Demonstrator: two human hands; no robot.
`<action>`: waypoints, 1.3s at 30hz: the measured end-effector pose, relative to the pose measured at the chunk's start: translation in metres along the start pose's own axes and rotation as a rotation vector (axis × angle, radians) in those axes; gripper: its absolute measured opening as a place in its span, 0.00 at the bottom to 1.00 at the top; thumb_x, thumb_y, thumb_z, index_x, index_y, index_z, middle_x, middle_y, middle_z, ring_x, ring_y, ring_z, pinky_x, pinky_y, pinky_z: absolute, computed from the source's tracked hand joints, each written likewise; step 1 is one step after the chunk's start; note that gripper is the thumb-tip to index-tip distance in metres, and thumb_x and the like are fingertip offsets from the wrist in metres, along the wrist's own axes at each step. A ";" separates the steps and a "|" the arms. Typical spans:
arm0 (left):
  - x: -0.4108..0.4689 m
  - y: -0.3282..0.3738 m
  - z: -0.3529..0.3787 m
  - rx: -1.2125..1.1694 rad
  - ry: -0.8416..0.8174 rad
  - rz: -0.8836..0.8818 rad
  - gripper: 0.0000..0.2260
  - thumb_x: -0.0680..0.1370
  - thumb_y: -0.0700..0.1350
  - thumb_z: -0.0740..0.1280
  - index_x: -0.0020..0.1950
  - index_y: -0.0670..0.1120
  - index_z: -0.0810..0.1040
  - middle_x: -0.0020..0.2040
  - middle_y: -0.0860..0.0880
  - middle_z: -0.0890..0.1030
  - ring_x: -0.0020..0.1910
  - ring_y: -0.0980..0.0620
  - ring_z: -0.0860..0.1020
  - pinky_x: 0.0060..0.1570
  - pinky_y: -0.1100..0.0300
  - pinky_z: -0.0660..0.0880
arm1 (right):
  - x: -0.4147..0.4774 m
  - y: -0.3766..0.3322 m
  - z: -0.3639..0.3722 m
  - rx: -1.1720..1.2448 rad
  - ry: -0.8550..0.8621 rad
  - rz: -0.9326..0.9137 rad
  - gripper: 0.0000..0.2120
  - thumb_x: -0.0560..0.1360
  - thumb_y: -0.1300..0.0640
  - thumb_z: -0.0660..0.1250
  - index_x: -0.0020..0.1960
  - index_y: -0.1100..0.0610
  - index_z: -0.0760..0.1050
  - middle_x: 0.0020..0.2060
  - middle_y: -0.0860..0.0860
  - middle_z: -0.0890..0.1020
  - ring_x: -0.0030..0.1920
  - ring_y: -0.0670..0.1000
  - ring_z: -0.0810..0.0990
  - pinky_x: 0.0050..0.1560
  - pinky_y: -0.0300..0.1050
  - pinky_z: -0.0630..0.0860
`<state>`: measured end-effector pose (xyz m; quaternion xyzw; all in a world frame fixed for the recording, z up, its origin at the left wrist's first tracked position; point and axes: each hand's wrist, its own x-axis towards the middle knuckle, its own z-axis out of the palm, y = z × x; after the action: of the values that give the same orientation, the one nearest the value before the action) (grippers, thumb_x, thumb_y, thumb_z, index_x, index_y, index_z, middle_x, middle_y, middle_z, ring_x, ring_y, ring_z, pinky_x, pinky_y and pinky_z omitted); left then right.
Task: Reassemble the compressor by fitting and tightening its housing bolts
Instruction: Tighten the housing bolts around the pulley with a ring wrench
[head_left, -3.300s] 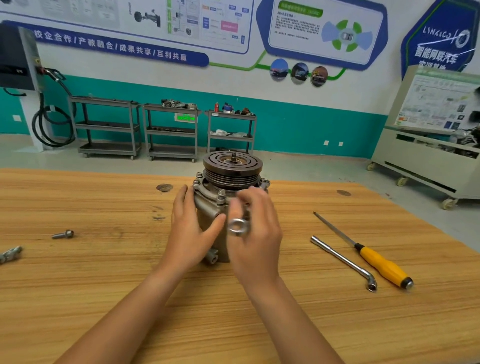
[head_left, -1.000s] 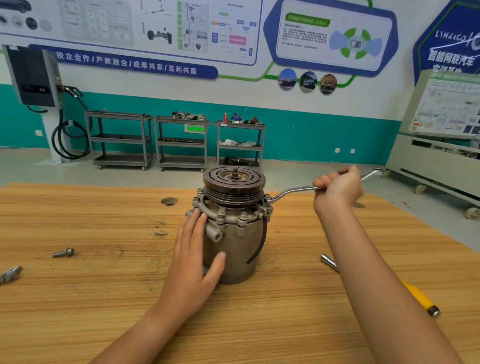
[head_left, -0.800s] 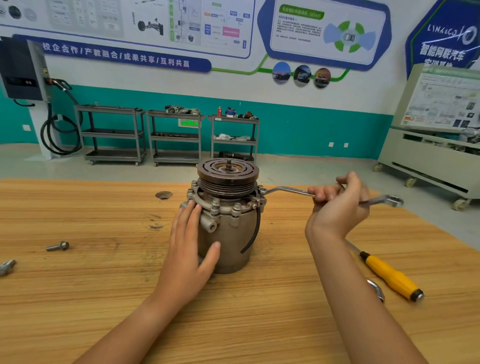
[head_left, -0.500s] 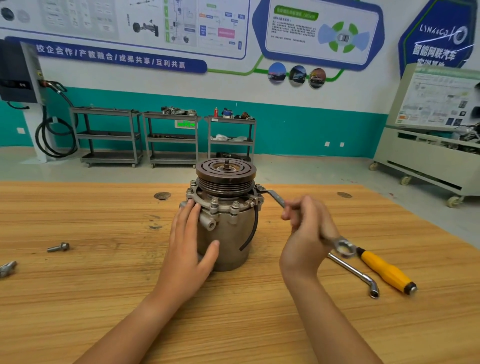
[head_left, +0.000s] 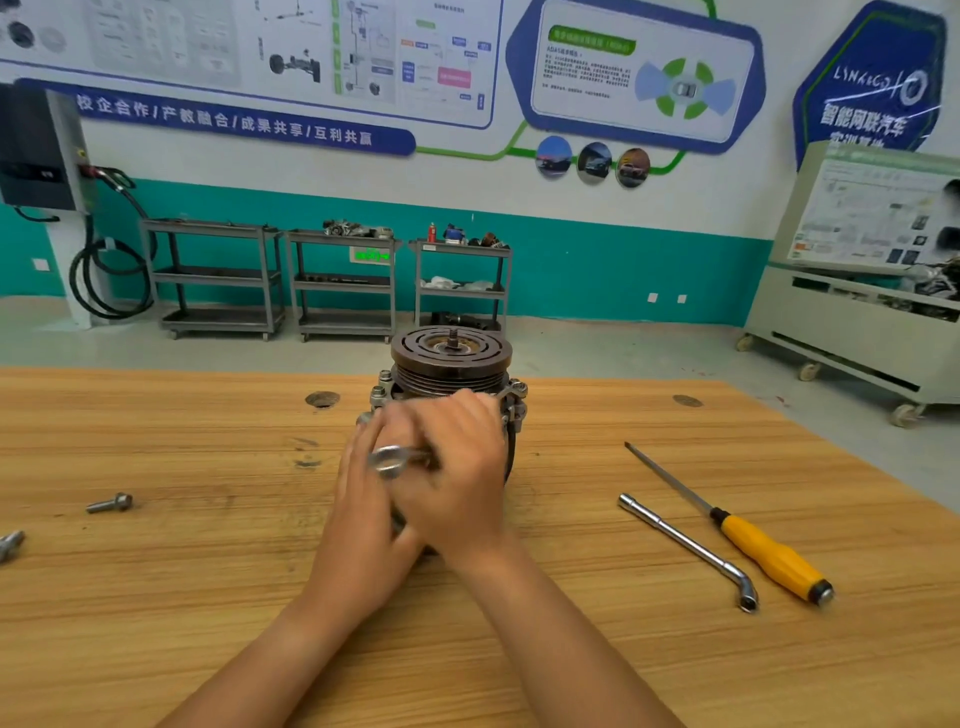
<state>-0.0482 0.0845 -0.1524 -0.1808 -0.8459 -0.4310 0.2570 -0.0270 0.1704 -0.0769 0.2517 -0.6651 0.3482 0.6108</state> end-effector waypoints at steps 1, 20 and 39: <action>0.001 -0.007 0.004 0.008 0.052 0.060 0.30 0.73 0.39 0.69 0.73 0.45 0.61 0.74 0.44 0.61 0.74 0.45 0.57 0.73 0.50 0.57 | 0.006 0.000 -0.005 0.107 0.085 -0.019 0.11 0.73 0.62 0.60 0.34 0.60 0.75 0.24 0.54 0.75 0.25 0.52 0.71 0.30 0.48 0.72; -0.002 -0.010 -0.001 0.094 0.014 0.108 0.35 0.76 0.45 0.67 0.70 0.61 0.45 0.71 0.70 0.42 0.72 0.69 0.41 0.64 0.80 0.40 | 0.075 0.105 -0.075 0.937 0.902 1.204 0.15 0.79 0.56 0.53 0.34 0.54 0.58 0.21 0.46 0.56 0.22 0.47 0.52 0.22 0.37 0.51; -0.002 -0.008 0.000 0.104 0.021 0.111 0.35 0.76 0.44 0.67 0.71 0.58 0.46 0.71 0.67 0.43 0.72 0.68 0.41 0.65 0.78 0.40 | 0.029 0.091 -0.074 0.631 0.823 1.051 0.16 0.80 0.58 0.55 0.33 0.54 0.61 0.20 0.46 0.63 0.22 0.46 0.66 0.29 0.38 0.71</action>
<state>-0.0509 0.0795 -0.1588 -0.2091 -0.8530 -0.3735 0.2985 -0.0531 0.2874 -0.0617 -0.0873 -0.2833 0.8360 0.4619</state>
